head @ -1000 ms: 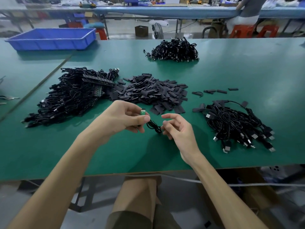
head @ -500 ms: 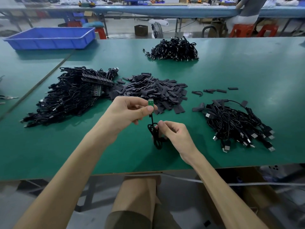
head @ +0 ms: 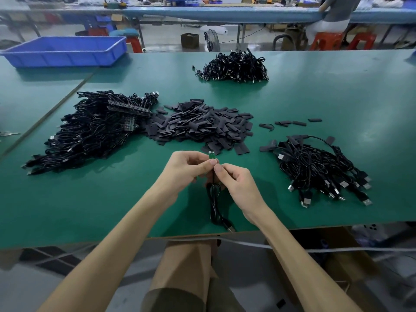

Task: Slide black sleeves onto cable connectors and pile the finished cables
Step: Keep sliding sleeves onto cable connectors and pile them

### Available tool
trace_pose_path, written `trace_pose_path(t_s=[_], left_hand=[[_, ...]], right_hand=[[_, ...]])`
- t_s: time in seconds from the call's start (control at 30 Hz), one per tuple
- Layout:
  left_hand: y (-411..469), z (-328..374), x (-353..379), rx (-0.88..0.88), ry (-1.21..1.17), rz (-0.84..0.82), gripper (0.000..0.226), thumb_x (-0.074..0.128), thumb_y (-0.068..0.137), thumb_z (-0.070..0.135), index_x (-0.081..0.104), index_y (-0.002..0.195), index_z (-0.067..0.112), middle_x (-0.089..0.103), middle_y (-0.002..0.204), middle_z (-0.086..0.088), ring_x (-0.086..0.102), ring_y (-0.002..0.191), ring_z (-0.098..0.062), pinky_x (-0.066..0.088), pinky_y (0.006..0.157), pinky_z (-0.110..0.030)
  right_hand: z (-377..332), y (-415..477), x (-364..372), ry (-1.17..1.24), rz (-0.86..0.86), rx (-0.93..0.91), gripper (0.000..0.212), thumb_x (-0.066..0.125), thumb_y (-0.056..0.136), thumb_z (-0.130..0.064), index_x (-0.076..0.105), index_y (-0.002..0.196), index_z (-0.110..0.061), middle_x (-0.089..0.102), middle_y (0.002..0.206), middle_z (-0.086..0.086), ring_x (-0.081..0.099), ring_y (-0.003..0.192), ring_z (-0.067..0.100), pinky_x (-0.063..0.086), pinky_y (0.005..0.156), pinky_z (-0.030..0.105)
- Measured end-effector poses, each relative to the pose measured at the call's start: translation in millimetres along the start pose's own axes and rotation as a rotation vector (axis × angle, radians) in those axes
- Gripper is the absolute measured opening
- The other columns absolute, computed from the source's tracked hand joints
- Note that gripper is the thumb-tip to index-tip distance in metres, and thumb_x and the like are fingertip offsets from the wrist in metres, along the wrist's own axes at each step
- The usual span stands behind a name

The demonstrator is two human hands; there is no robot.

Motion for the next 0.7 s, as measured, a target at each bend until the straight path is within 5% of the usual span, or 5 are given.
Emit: trace_pose_path(t_s=[0.23,0.33,0.43,0.53,0.7], left_hand=[[22,19,-3,0.072,0.152,-0.13,0.02,0.07,0.094,0.034,0.08,0.093,0.016,0.077,0.084,0.001,0.066,0.067,-0.009,0.047,0.054,-0.019],[43,21,-21,0.124,0.291,-0.019,0.013,0.067,0.098,0.02,0.079,0.091,0.019,0.076,0.081,0.002,0.068,0.064,-0.011,0.049,0.055,-0.024],[61,18,-29,0.199,0.57,0.124,0.016,0.068,0.094,0.008,0.077,0.098,0.021,0.073,0.09,0.004,0.067,0.078,-0.012,0.051,0.073,-0.028],[67,9,-9,0.271,0.8,0.02,0.025,0.071,0.094,0.016,0.072,0.118,0.018,0.061,0.115,-0.001,0.057,0.107,-0.02,0.045,0.1,-0.035],[64,4,7,0.332,0.939,0.025,0.024,0.071,0.094,0.025,0.071,0.115,0.013,0.059,0.11,-0.005,0.049,0.112,-0.026,0.041,0.098,-0.037]], right_hand=[[0,1,-8,0.099,0.072,-0.004,0.033,0.056,0.107,-0.027,0.071,0.081,-0.013,0.076,0.081,0.011,0.068,0.079,0.015,0.053,0.082,0.028],[-3,0,-12,0.214,0.092,-0.016,0.035,0.051,0.106,-0.02,0.068,0.076,-0.014,0.076,0.079,0.014,0.07,0.077,0.019,0.054,0.078,0.024],[-1,0,-15,0.337,0.112,0.006,0.031,0.049,0.106,-0.017,0.064,0.079,-0.011,0.074,0.08,0.02,0.071,0.076,0.026,0.055,0.073,0.025],[3,1,-18,0.37,0.145,0.036,0.027,0.048,0.107,-0.019,0.06,0.083,-0.01,0.068,0.071,0.017,0.066,0.069,0.027,0.054,0.073,0.031],[7,2,-20,0.294,0.183,0.044,0.023,0.046,0.107,-0.015,0.063,0.093,-0.006,0.057,0.061,0.008,0.055,0.061,0.021,0.048,0.074,0.036]])
Point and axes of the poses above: each hand's wrist, its own y-axis towards the middle knuckle, its own x-axis out of the palm, z = x × y, the point moved 8 cm from there along y, towards the middle knuckle
